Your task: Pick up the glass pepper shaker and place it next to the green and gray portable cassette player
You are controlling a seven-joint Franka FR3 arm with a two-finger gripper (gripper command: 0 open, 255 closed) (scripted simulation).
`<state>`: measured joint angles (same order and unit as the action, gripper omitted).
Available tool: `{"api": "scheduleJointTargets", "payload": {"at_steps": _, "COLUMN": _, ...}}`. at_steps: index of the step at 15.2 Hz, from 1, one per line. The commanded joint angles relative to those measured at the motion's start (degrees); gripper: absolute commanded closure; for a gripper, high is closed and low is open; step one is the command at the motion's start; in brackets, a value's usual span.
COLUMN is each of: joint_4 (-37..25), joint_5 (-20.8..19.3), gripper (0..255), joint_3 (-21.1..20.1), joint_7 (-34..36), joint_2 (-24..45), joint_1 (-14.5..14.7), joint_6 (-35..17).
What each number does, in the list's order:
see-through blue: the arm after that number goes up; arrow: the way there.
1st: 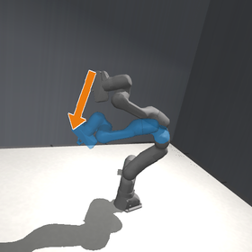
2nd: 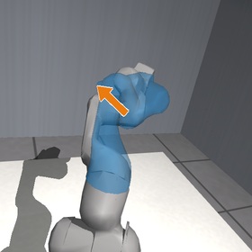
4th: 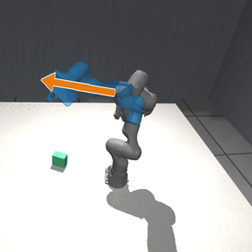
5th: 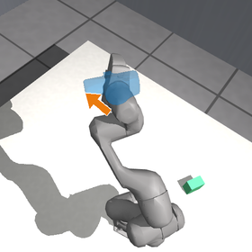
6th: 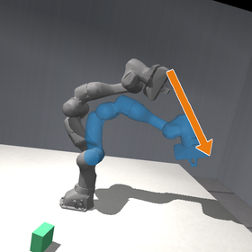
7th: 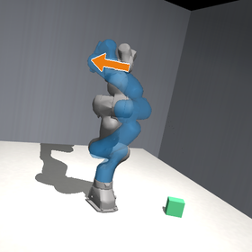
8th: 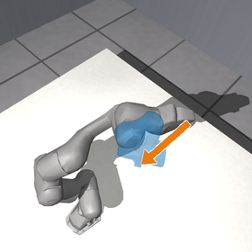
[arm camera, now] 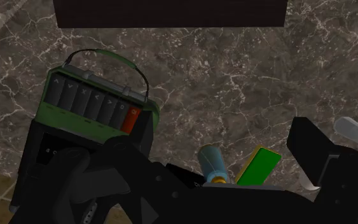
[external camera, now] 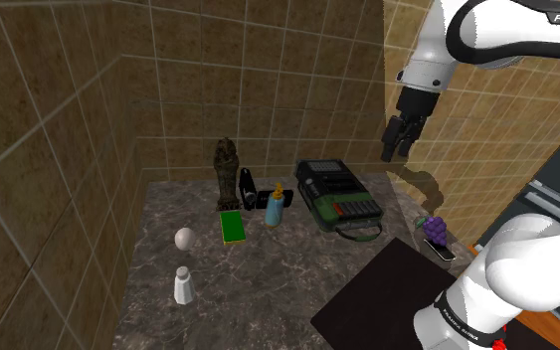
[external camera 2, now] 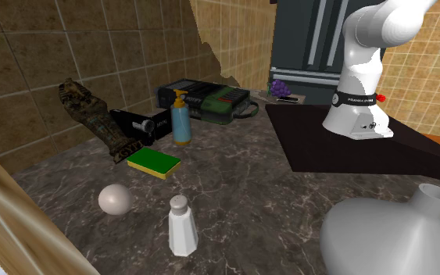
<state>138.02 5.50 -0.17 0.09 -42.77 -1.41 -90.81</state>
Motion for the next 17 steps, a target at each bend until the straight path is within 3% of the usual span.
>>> {"api": "scheduleJointTargets", "payload": {"at_steps": 1, "joint_4": 0.00, "joint_5": 0.00, "gripper": 0, "joint_3": 0.00, "joint_7": 0.00, "joint_2": 0.00, "joint_1": 0.00, "joint_6": 0.00}}
{"api": "scheduleJointTargets", "payload": {"at_steps": 10, "joint_4": 1.40, "joint_5": 4.20, "gripper": 0, "joint_3": -10.20, "joint_7": 8.00, "joint_2": 9.53, "joint_1": 4.14, "joint_6": -13.08}}
{"api": "scheduleJointTargets", "payload": {"at_steps": 17, "joint_4": -1.61, "joint_5": 4.17, "gripper": 0, "joint_3": -17.99, "joint_7": 14.91, "joint_2": 20.79, "joint_1": 6.07, "joint_6": -22.71}}
